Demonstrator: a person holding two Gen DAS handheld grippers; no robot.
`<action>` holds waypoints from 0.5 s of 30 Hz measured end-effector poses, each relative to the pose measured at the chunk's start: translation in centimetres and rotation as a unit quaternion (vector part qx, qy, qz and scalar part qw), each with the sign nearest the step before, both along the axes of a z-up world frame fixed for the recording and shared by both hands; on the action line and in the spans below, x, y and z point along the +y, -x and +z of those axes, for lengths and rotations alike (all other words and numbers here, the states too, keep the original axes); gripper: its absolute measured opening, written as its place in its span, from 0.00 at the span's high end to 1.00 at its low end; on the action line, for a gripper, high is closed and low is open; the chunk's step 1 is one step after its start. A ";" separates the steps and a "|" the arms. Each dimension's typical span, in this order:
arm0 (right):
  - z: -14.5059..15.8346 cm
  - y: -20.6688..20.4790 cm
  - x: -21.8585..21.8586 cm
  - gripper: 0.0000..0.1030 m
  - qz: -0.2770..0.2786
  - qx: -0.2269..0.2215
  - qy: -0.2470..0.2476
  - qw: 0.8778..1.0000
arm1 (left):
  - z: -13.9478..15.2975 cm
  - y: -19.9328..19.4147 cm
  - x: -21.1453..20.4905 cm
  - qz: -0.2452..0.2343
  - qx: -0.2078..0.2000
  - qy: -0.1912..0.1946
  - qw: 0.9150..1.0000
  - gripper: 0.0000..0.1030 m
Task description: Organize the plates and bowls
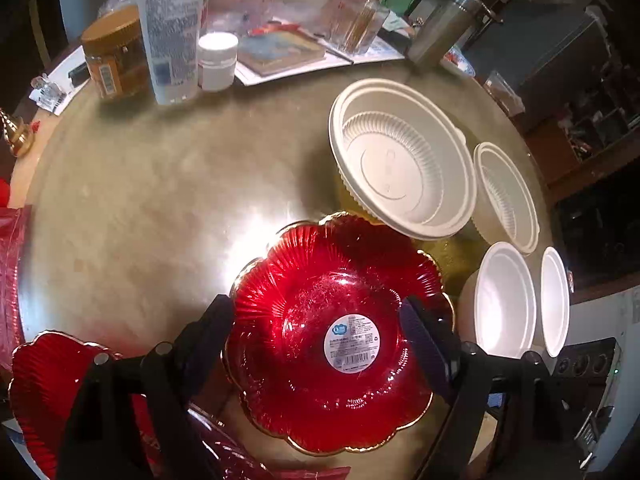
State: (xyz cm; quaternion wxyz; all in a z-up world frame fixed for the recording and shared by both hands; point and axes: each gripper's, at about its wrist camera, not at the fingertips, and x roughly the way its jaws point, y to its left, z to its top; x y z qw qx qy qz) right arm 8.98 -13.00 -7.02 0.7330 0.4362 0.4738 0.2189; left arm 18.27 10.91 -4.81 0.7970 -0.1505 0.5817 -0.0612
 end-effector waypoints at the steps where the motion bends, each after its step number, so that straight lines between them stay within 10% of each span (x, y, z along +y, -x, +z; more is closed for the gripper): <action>1: -0.3 -0.1 0.3 0.33 0.007 0.006 0.004 1.000 | -0.1 -0.1 0.0 -0.001 -0.003 -0.006 1.000 0.19; 8: -1.4 -1.3 2.8 0.41 0.047 0.020 0.029 0.998 | -1.6 -0.6 -0.6 -0.011 0.018 -0.035 0.999 0.39; 15: -1.9 -1.7 2.2 0.86 0.027 0.037 0.085 0.995 | -2.2 -0.6 -1.5 -0.008 0.027 -0.115 0.993 0.78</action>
